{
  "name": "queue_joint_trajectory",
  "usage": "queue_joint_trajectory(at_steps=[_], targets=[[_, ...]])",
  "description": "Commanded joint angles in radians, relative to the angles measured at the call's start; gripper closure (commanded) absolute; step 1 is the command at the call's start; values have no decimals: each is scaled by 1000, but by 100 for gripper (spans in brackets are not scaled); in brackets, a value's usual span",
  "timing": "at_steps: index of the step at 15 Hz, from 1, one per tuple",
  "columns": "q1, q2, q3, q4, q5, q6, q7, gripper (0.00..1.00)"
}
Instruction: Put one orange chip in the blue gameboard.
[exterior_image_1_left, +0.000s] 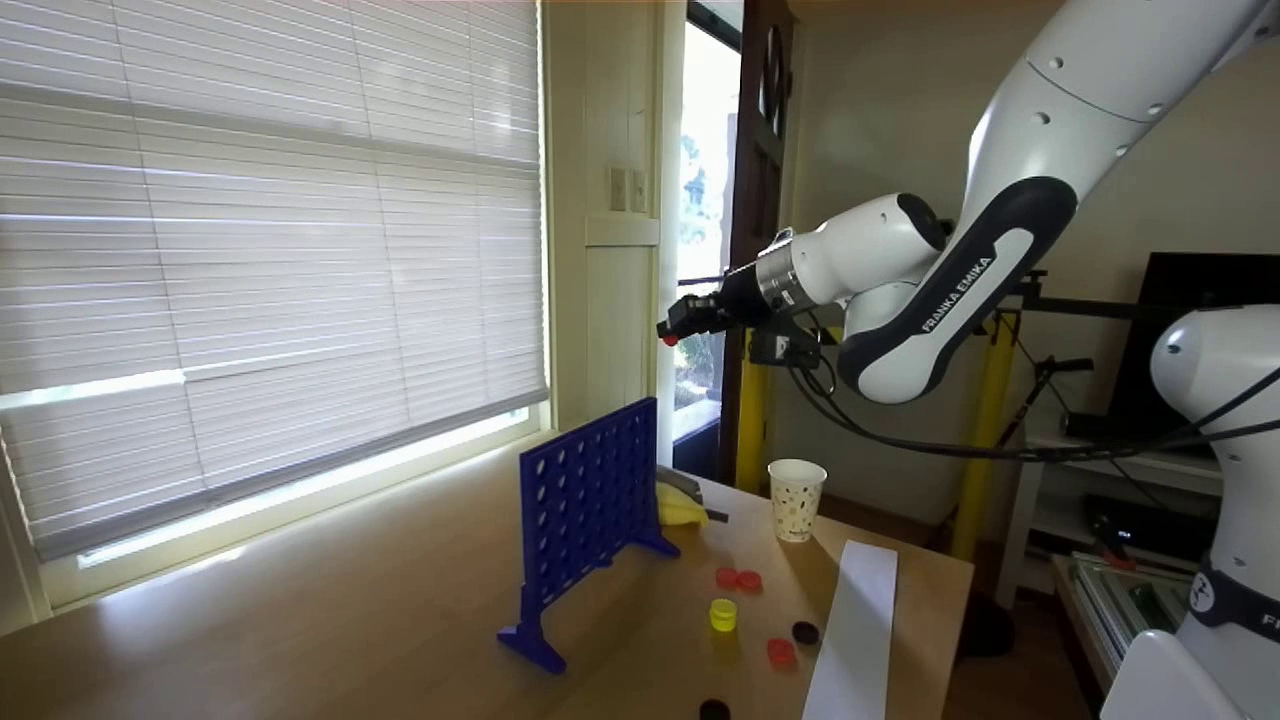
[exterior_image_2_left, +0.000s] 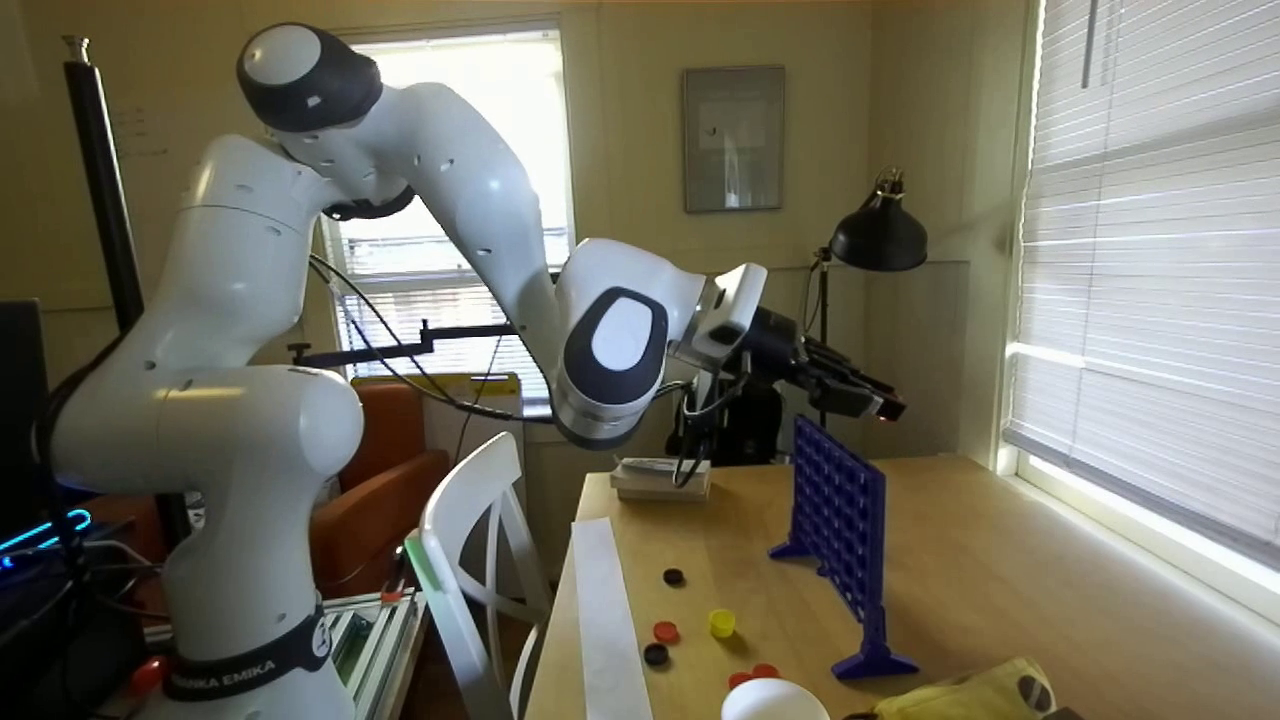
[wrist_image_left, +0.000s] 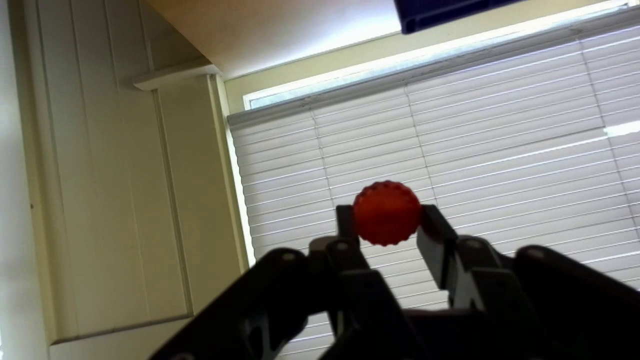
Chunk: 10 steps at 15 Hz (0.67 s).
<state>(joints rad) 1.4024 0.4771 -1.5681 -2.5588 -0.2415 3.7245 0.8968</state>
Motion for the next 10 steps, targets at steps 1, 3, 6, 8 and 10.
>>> queue_joint_trajectory(at_steps=[1,3,6,8,10], targets=[[-10,-105,61,-11,163,-13,-208,65],[-18,-124,61,-11,163,-14,-223,65],[-13,-130,76,-18,205,6,-260,90],[-1,-32,52,-22,134,51,-157,90],[-21,-116,152,-36,329,75,-386,90]])
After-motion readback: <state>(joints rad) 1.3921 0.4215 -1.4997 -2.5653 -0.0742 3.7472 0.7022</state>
